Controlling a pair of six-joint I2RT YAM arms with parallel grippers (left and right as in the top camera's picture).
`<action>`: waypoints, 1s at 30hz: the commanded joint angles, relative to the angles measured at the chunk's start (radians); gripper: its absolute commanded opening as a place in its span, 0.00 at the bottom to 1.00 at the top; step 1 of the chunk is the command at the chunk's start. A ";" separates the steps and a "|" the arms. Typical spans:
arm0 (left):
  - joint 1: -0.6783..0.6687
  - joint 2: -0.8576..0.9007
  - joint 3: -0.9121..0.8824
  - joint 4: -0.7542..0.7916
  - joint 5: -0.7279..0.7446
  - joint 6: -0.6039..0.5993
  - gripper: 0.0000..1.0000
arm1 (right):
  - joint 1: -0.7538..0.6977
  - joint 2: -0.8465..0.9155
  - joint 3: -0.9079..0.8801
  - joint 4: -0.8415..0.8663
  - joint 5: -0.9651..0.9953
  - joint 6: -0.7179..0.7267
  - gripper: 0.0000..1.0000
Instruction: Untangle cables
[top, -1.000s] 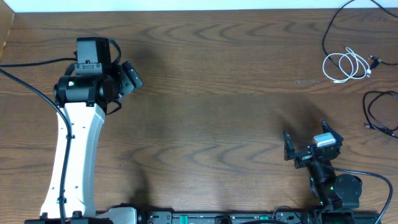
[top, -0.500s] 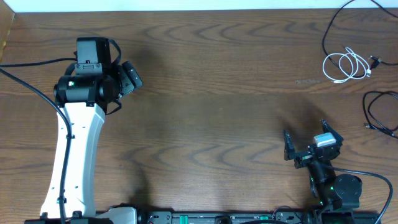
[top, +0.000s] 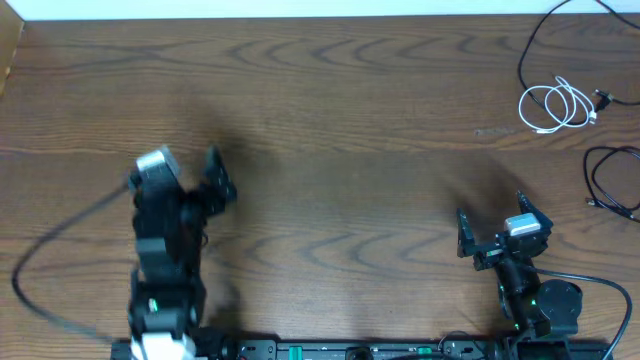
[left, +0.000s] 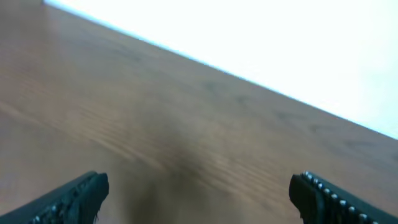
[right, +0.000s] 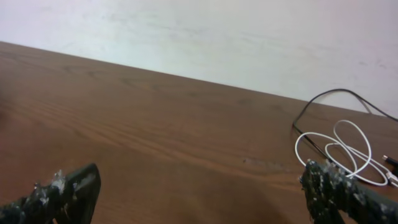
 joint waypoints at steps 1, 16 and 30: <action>-0.002 -0.211 -0.174 0.055 0.010 0.179 0.98 | 0.007 -0.006 -0.003 -0.005 0.007 0.005 0.99; -0.021 -0.565 -0.431 -0.005 0.010 0.352 0.98 | 0.007 -0.006 -0.003 -0.005 0.007 0.005 0.99; -0.022 -0.610 -0.431 -0.065 0.011 0.351 0.98 | 0.007 -0.006 -0.003 -0.005 0.007 0.005 0.99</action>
